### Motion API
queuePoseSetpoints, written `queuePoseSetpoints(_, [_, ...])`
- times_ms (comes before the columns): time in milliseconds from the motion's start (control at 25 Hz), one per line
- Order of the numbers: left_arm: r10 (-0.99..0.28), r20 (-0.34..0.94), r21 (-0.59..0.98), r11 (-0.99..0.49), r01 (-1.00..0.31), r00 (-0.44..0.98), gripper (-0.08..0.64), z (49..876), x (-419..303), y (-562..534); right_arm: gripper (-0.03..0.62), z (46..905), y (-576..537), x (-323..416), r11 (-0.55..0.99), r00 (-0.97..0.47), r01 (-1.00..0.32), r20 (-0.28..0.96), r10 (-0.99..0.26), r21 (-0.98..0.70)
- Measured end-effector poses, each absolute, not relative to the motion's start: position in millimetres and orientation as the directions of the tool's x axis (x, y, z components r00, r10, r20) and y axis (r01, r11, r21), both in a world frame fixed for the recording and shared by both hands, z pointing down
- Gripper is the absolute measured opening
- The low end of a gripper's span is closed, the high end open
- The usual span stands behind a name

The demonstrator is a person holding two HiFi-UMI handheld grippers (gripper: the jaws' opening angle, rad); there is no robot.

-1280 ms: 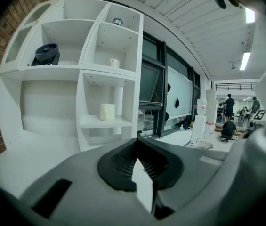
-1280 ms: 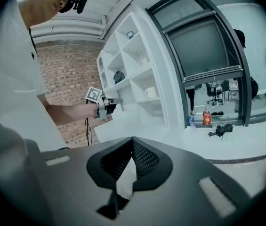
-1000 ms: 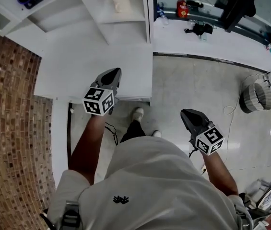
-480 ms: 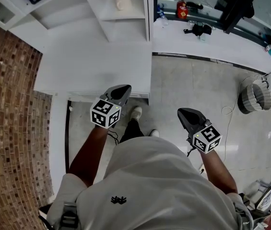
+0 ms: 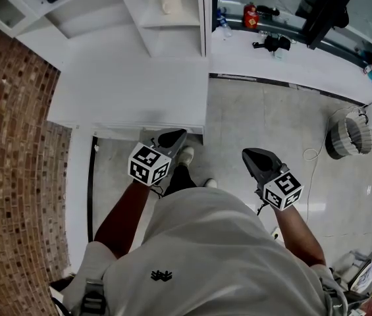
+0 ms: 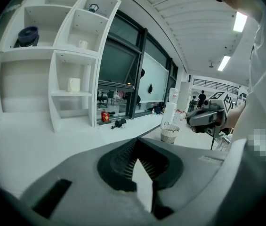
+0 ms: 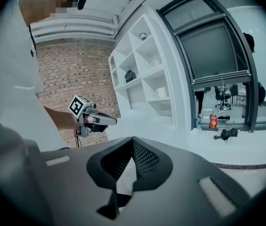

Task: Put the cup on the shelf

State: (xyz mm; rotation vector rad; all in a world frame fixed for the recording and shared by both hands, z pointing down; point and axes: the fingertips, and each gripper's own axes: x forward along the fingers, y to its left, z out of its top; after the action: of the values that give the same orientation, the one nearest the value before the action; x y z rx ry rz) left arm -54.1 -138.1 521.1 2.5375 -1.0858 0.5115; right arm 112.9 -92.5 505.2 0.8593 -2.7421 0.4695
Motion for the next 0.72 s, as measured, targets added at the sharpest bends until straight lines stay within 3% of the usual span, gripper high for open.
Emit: queuePoseSetpoints(720, [-0.531,0.490,0.184,-0.713,-0.677,0.692,0.008,535.5,-27.9,-92.1,0.009,503.7,-79.3,114.9,0.790,-0.806,-0.575,0.311,-0.503,-0.214])
